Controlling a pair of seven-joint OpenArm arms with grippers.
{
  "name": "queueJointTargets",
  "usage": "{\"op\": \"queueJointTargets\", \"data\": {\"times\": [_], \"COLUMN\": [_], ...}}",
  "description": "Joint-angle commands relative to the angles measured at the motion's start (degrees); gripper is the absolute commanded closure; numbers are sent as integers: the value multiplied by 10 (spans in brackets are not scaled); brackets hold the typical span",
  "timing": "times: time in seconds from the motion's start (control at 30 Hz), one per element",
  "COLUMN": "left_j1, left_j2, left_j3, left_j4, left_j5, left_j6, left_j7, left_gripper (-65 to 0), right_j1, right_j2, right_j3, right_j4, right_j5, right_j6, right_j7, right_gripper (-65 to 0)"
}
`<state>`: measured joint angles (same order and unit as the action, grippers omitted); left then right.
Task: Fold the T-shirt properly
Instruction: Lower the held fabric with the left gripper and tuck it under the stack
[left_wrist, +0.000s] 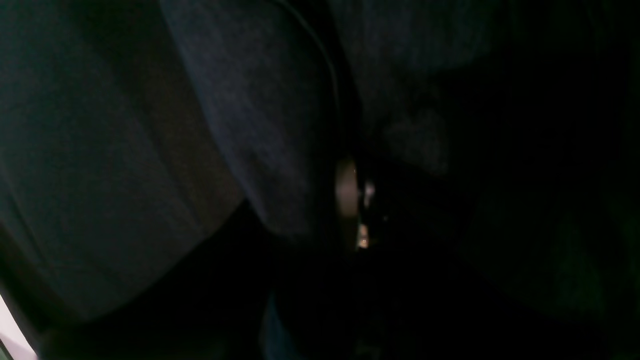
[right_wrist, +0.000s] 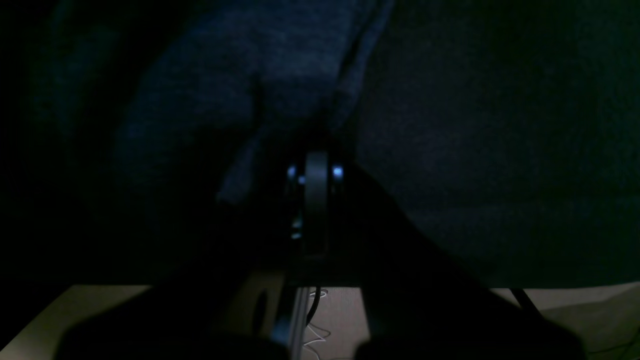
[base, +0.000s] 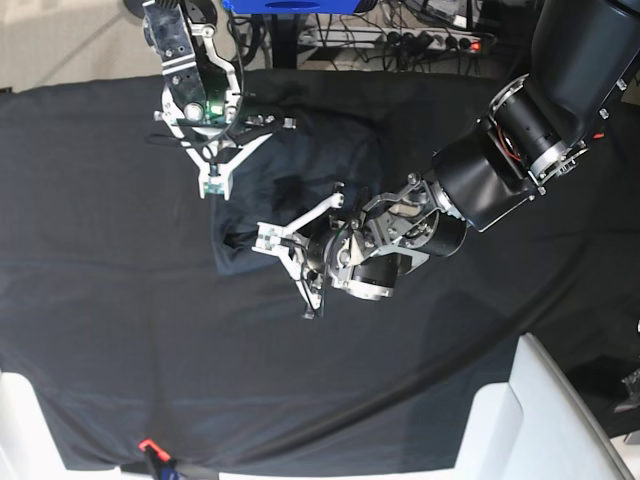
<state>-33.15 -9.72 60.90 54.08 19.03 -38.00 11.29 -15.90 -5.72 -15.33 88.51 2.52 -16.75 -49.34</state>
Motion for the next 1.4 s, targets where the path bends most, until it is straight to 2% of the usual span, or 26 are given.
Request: {"op": "queueJointTargets", "data": {"times": [0.0, 0.53, 0.7, 0.93, 1.07, 1.37], "left_j1": [-15, -16, -17, -14, -13, -12], "left_j2": [2, 1, 0, -1, -1, -11], "left_j3": [-3, -3, -3, -3, -3, -3], "left_j4": [6, 6, 12, 13, 13, 13], "left_j5": [-5, -5, -5, -5, -5, -5], "left_j6": [2, -2, -2, -2, -2, -2], "left_j7": [-10, -4, 41, 46, 76, 77], "left_gripper": [0, 0, 0, 0, 0, 0], "right_j1": [4, 1, 1, 13, 20, 21], "right_j2": [-4, -4, -3, -1, 0, 0], "right_j3": [-1, -3, -1, 0, 0, -3], "right_j4": [11, 9, 8, 5, -6, -22], "right_j5": [0, 0, 0, 0, 0, 0], "right_j6": [-2, -2, -2, -2, -2, -1], "right_j7": [6, 8, 9, 9, 9, 24], "right_gripper": [-6, -6, -6, -6, -6, -6]}}
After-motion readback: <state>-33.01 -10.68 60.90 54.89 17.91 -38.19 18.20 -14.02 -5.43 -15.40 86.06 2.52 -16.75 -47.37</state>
